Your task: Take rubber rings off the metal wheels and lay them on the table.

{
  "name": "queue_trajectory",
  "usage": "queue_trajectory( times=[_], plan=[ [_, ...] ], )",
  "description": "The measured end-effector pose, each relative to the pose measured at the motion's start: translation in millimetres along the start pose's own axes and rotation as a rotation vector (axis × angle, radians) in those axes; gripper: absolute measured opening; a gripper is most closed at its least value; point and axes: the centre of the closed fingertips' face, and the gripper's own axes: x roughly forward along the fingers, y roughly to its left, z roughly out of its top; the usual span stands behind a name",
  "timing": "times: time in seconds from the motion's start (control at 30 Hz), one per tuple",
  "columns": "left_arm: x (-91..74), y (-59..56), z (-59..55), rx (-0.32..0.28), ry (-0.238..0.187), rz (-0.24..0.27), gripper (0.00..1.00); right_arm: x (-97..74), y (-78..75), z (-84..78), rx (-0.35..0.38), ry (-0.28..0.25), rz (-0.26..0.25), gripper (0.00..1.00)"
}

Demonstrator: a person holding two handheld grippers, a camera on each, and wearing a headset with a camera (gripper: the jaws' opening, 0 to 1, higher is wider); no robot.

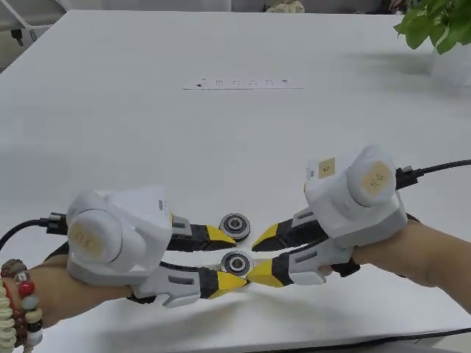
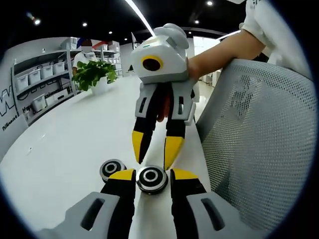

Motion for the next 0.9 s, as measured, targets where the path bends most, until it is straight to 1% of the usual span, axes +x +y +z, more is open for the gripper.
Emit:
queue_trajectory(
  times=[0.07,0.1,0.17,0.23,0.33,0.43,0.53,0.57,0.6,0.7,0.8,0.9],
  plan=[
    [0.0,1.5,-0.1,-0.012,-0.005,0.009,0.20,1.5,2.5,-3.4,-0.011,0.018,0.007,0.22],
    [0.2,2.3,0.0,-0.018,-0.008,0.011,0.19,2.9,6.0,-6.3,-0.013,0.037,0.023,0.21],
    [1.2,3.9,-1.5,-0.028,-0.005,0.017,0.17,5.6,6.6,-7.7,-0.037,0.055,0.019,0.21],
    [2.2,4.2,-4.3,-0.045,-0.002,0.018,0.16,6.0,6.0,-7.5,-0.043,0.059,0.013,0.21],
    [2.2,4.6,-5.7,-0.061,-0.005,0.019,0.16,5.1,3.6,-9.1,-0.036,0.061,0.005,0.21],
    [2.5,4.1,-4.3,-0.060,-0.010,0.025,0.14,5.3,1.7,-9.5,-0.027,0.057,-0.004,0.21],
    [4.1,3.4,-4.6,-0.069,-0.017,0.026,0.09,6.5,1.4,-8.4,-0.027,0.054,-0.007,0.22],
    [3.3,7.0,-7.3,-0.052,0.001,0.050,0.08,6.9,1.4,-8.1,-0.020,0.051,-0.008,0.22],
    [4.0,5.4,-5.8,-0.067,-0.011,0.043,0.08,7.5,1.3,-7.8,-0.013,0.048,-0.007,0.22],
    [3.5,7.0,-6.6,-0.072,-0.021,0.041,0.08,9.1,2.2,-6.9,-0.005,0.039,-0.007,0.24],
    [3.7,6.5,-6.6,-0.070,-0.028,0.043,0.08,12.6,4.6,-5.0,-0.023,0.038,-0.008,0.24],
    [3.8,6.1,-6.4,-0.069,-0.034,0.049,0.08,13.9,3.7,-1.6,-0.029,0.026,-0.013,0.26]
  ],
)
